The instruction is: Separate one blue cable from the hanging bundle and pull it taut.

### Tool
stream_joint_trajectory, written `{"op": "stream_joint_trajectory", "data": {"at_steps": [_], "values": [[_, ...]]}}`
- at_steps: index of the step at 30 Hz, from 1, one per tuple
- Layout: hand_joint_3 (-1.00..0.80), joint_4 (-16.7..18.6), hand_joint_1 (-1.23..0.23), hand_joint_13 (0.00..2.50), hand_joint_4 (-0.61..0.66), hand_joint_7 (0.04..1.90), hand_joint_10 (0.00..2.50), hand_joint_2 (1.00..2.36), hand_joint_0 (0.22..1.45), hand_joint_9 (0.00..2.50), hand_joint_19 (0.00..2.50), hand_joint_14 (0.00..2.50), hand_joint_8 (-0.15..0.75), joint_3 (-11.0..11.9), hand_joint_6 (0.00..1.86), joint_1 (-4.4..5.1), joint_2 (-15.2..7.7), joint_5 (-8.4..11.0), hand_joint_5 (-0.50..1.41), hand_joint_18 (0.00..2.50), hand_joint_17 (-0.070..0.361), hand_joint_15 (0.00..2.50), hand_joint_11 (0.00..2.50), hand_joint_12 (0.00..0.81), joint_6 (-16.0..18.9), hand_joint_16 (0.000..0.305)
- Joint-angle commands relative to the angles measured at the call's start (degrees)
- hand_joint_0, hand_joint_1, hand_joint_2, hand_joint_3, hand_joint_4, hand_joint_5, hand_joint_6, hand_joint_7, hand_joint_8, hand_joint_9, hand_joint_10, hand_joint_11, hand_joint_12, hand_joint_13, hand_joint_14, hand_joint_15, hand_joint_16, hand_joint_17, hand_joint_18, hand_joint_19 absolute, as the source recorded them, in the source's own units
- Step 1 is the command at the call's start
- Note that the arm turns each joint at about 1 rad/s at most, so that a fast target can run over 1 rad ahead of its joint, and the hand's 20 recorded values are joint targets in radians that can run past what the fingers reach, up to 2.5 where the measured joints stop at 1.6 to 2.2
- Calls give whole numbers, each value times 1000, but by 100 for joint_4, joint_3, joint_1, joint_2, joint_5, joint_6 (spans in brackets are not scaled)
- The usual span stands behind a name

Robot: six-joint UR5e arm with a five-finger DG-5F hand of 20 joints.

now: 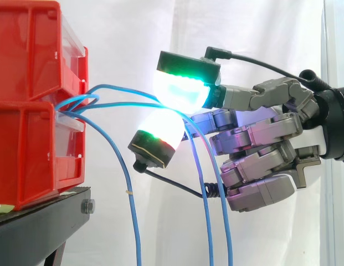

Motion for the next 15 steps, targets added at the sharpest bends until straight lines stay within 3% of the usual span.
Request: {"op": "stream_joint_trajectory", "data": {"at_steps": [1, 6, 9, 10, 11, 12, 15], "values": [[-335, 0, -716, 1382, -28, 1348, 1112, 1015, 792, 2275, 1499, 1677, 179, 7, 501, 0, 0, -8, 150, 1349, 98, 1117, 2133, 317, -2, 44], [-307, 0, -754, 1357, -56, 1356, 1210, 1016, 785, 2229, 1479, 1676, 184, -2, 501, 0, 0, 1, 150, 1348, 102, 1126, 2072, 324, -2, 45], [-344, 0, -947, 1370, -86, 1363, 1259, 1013, 765, 2203, 1444, 1573, 177, -2, 500, 0, 0, 1, 148, 1358, 102, 1192, 2042, 316, -2, 45], [-469, 0, -1027, 1375, -65, 1315, 1275, 1003, 758, 2194, 1431, 1531, 187, -2, 514, 0, 0, 1, 141, 1357, 104, 1234, 2038, 325, 7, 46], [-500, 0, -1049, 1373, -33, 1279, 1285, 1000, 677, 2194, 1446, 1532, 178, -2, 527, 0, 0, 1, 137, 1351, 105, 1218, 2011, 316, -2, 47], [-500, 0, -1040, 1371, -32, 1278, 1283, 1000, 641, 2194, 1443, 1531, 178, -2, 527, 0, 0, 1, 137, 1350, 105, 1233, 2016, 323, -2, 47], [-500, 0, -825, 1435, 20, 1342, 1111, 1000, 445, 2283, 1364, 1568, 198, -2, 501, 0, 0, 1, 151, 1462, 133, 1139, 2061, 365, -2, 59]]}}
